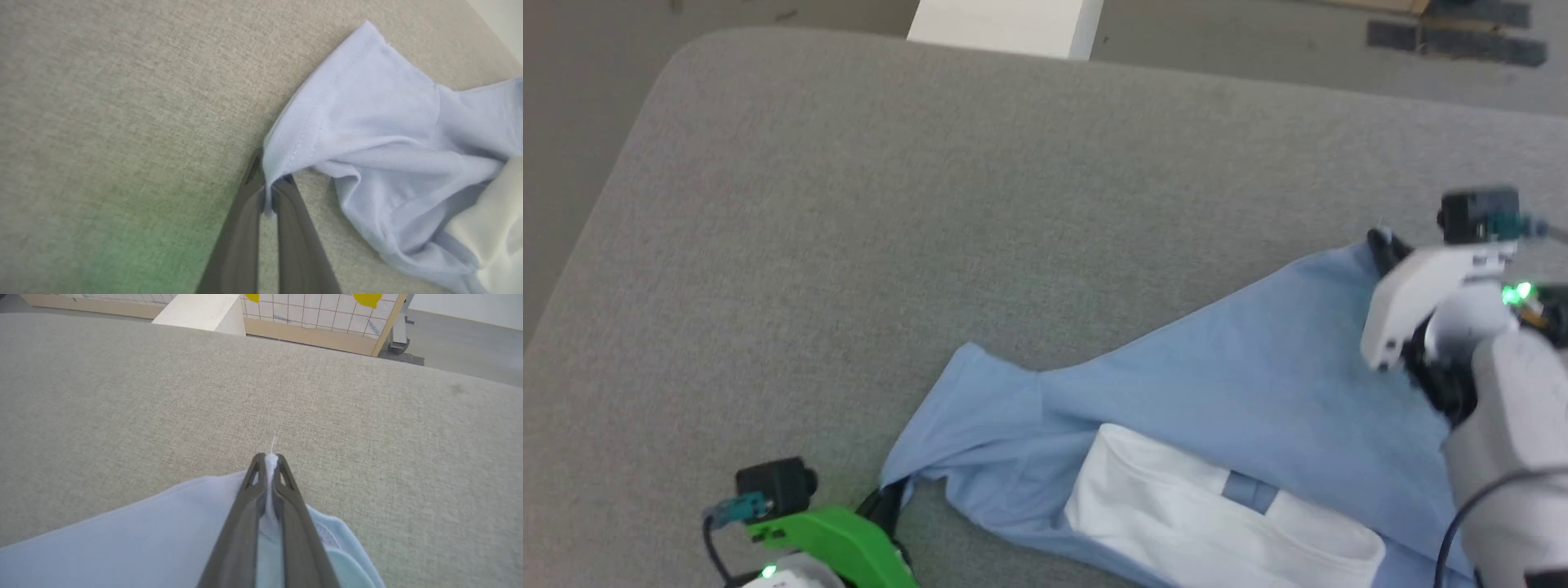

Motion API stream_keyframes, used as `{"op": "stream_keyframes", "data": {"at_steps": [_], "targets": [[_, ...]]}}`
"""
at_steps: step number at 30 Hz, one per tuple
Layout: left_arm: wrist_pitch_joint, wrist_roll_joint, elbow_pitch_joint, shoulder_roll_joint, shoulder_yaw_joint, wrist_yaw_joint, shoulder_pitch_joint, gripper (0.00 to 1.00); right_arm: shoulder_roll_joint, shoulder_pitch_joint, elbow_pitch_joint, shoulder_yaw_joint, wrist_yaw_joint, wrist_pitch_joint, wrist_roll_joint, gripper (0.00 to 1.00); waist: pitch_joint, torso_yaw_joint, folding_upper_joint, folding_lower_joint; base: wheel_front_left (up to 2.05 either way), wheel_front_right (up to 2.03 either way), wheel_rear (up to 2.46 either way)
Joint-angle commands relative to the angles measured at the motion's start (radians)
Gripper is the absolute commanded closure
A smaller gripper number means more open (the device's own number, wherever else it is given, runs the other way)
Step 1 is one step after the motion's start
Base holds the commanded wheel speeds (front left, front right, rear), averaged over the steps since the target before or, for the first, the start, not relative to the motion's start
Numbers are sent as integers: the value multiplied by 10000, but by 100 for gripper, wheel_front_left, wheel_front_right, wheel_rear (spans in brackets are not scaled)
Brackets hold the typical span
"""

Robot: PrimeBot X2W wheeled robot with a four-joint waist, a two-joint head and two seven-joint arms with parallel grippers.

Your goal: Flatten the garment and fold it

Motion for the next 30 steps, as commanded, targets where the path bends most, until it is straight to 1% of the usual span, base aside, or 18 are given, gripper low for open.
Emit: {"op": "stream_keyframes", "data": {"at_steps": [1, 4, 7, 9, 14, 19, 23, 25, 27, 30], "targets": [[-33, 42, 9, 172, 113, 157, 249, 100, 67, 471, -303, 10, -17, -404, 179, 100, -611, -499, 0, -1, 0, 0, 0], [-168, 120, -183, 329, 264, 262, 432, 100, 187, 1465, -1119, -132, -17, -1151, 503, 100, -1024, -883, 0, -1, 0, 0, 0], [-327, 221, -389, 468, 407, 355, 536, 100, 359, 2376, -1976, -457, -17, -1423, 681, 100, -1351, -1227, 0, -1, 0, 0, 0], [-432, 295, -544, 552, 483, 400, 569, 100, 511, 2995, -2616, -741, -17, -1396, 776, 100, -1541, -1455, 0, -1, 0, 0, 0], [-876, 451, -1048, 665, 758, 486, 401, 100, 787, 4332, -4364, -1310, -17, -763, 980, 100, -1857, -1915, 0, -1, 0, 0, 0], [-1017, 312, -1629, 809, 1039, 311, -317, 100, 699, 4854, -6049, -1596, -17, 207, 975, 100, -1996, -2247, 0, -1, 0, 0, 0], [-679, 133, -2022, 1088, 1121, 22, -1409, 100, 100, 4524, -7252, -1415, -17, 1206, 964, 100, -1912, -2472, 0, -1, 0, 0, 0], [-384, -39, -2175, 1209, 1149, -117, -2101, 100, -359, 4082, -7683, -1205, -17, 1759, 967, 100, -1808, -2587, 0, -1, 0, 0, 0], [-6, -198, -2300, 1373, 1187, -228, -2965, 100, -952, 3399, -7985, -906, -17, 2290, 1016, 100, -1656, -2699, 0, -1, 0, 0, 0], [300, -397, -2278, 1452, 1270, -329, -4228, 100, -1663, 2386, -8202, -516, -17, 2949, 1157, 100, -1375, -2803, 0, -1, 0, 0, 0]]}}
